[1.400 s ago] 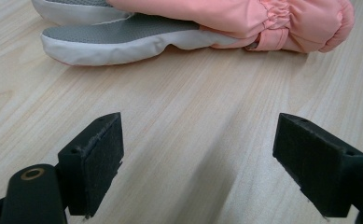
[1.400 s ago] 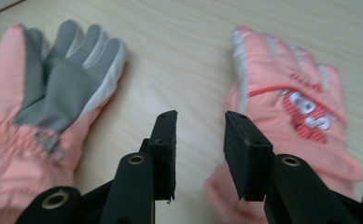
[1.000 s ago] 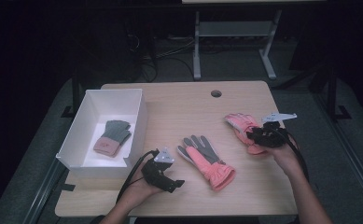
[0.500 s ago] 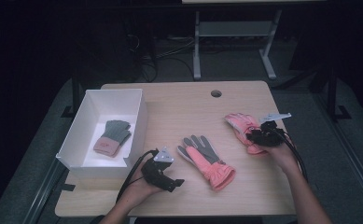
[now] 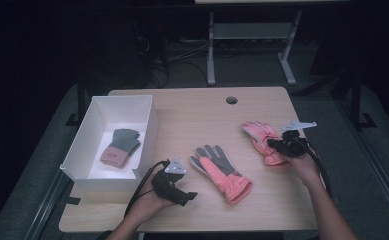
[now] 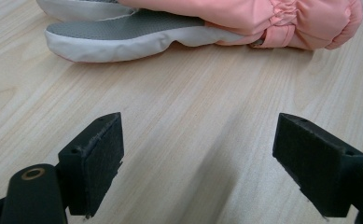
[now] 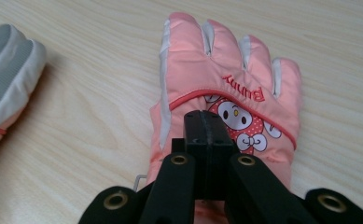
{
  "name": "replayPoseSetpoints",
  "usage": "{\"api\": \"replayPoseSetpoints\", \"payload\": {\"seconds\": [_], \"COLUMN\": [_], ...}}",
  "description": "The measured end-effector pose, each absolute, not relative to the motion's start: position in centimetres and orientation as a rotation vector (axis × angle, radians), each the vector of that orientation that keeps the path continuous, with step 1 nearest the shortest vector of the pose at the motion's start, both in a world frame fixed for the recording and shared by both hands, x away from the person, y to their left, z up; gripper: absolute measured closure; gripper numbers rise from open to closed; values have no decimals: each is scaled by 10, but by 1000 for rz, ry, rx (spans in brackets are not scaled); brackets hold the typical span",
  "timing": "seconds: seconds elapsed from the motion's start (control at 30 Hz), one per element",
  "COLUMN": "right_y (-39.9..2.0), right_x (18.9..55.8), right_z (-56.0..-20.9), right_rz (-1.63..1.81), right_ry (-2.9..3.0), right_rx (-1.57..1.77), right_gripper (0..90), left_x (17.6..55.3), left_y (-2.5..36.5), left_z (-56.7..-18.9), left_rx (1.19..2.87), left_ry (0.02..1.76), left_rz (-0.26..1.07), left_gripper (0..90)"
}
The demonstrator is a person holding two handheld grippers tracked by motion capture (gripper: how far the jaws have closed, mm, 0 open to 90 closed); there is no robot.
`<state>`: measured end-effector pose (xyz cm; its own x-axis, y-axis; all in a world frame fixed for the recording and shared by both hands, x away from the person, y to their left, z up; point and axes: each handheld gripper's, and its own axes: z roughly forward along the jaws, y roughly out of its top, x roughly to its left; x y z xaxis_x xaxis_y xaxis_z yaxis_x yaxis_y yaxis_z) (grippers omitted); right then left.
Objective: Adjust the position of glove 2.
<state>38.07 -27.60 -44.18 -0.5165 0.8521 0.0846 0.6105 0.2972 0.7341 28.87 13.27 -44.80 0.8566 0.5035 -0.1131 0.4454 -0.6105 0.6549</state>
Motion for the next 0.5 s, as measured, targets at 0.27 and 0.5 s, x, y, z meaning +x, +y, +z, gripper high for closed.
{"api": "replayPoseSetpoints", "payload": {"seconds": [0.27, 0.5], "right_y": [-277, -276], "right_x": [375, 366], "right_z": [-431, -418], "right_rz": [1111, 1161], "right_ry": [2224, 2195], "right_rx": [1302, 1258], "right_gripper": [900, 900], "left_x": [290, 290], "left_y": [135, 134], "left_z": [-448, -447], "left_rx": [2325, 2327], "left_ry": [682, 680], "left_rz": [115, 110], "left_gripper": [158, 158]}}
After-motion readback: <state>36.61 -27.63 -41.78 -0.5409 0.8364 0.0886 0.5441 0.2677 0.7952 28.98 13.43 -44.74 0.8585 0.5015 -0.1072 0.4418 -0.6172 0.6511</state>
